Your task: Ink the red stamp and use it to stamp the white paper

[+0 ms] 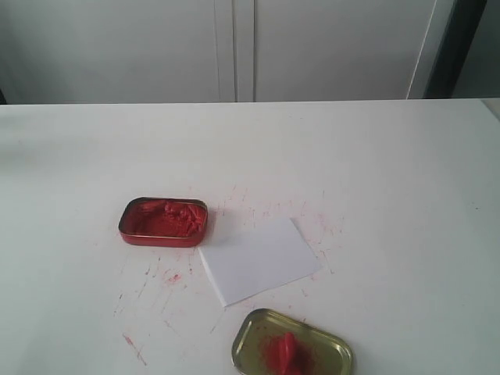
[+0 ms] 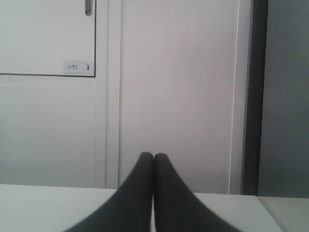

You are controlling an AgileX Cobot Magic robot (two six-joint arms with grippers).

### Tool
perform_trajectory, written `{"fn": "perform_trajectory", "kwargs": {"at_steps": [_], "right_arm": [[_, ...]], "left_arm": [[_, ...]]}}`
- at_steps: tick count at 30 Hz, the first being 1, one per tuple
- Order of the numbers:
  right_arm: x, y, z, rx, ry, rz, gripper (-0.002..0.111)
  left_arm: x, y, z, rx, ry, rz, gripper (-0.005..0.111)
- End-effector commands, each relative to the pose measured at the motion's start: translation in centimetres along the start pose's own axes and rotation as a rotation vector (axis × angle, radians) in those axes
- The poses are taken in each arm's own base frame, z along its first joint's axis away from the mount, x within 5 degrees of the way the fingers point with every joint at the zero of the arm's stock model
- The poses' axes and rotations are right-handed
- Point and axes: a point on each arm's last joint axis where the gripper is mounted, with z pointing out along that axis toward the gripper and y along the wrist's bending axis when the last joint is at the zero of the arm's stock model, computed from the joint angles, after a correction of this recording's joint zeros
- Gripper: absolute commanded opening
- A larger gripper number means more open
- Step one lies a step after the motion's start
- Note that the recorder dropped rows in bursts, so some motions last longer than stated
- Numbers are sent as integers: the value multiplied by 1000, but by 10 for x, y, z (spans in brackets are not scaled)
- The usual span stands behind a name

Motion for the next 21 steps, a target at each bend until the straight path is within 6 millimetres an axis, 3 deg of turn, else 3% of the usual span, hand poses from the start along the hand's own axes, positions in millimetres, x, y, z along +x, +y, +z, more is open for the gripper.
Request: {"fn": "perform_trajectory", "kwargs": {"at_steps": [1,8,15,21], "right_arm": [[-19,0,-1,16,85,-8,0],[-39,0,14,24,216,-7,0],[-48,0,38,32,472,26,0],[-45,8,70,10,860,166,0]], "left_arm": [[1,0,0,1,3,-12,0],[1,0,0,1,3,-12,0],[1,0,0,1,3,-12,0],[1,0,0,1,3,-12,0]]}}
